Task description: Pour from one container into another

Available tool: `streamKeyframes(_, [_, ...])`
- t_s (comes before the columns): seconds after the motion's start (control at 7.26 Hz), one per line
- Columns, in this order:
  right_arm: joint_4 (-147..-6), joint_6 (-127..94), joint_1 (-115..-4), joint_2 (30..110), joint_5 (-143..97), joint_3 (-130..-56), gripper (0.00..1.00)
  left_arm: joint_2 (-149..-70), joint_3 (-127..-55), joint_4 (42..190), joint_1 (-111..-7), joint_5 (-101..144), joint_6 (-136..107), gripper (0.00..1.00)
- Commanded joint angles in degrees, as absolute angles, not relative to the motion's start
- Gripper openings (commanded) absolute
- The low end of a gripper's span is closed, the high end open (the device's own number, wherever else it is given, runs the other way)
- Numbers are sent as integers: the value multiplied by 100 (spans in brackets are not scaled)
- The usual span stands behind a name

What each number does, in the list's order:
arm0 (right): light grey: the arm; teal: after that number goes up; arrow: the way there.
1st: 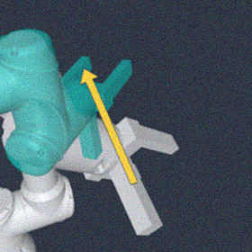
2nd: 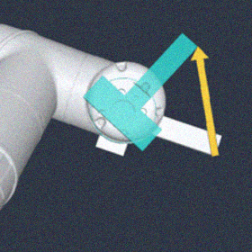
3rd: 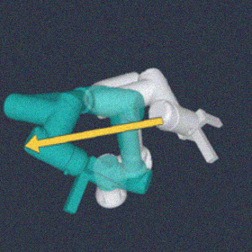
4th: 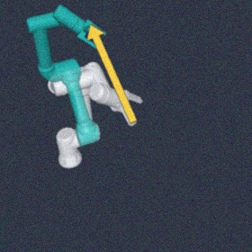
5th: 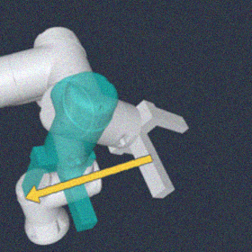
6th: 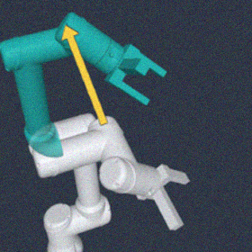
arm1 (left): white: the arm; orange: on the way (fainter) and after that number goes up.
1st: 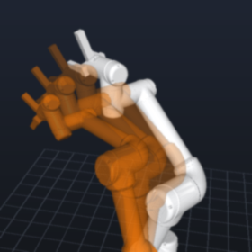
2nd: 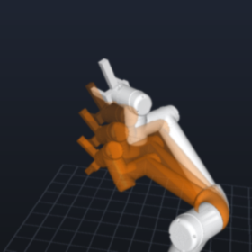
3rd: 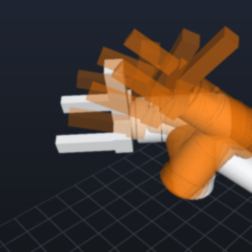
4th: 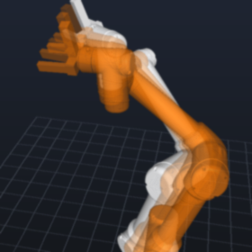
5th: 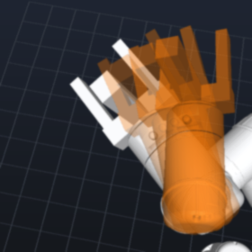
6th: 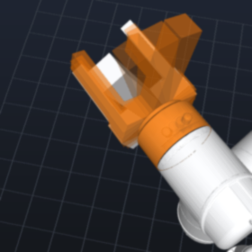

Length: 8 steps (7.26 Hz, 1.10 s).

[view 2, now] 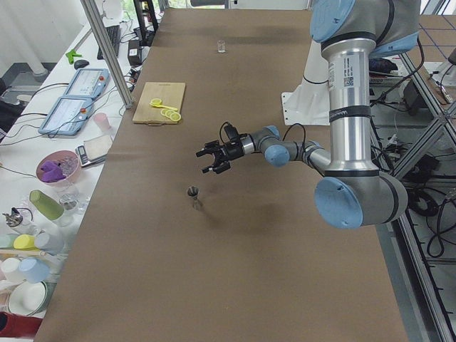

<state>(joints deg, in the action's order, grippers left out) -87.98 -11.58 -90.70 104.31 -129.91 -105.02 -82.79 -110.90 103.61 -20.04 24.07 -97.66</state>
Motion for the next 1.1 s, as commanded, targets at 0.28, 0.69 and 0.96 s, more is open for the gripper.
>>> streamKeyframes(0.28, [-8833,-1186,-9070,10520,-13043,-10442,100,-8709,-11346,10432,-1442,2461,-8555,97])
streamKeyframes(0.69, [-8833,-1187,-9097,10705,-13017,-10485,100,-9147,-11531,10537,-1432,3486,-7300,97])
streamKeyframes(0.96, [-8824,-1178,-9140,10696,-13052,-10520,100,-9709,-11540,10827,-1581,4696,-6176,97])
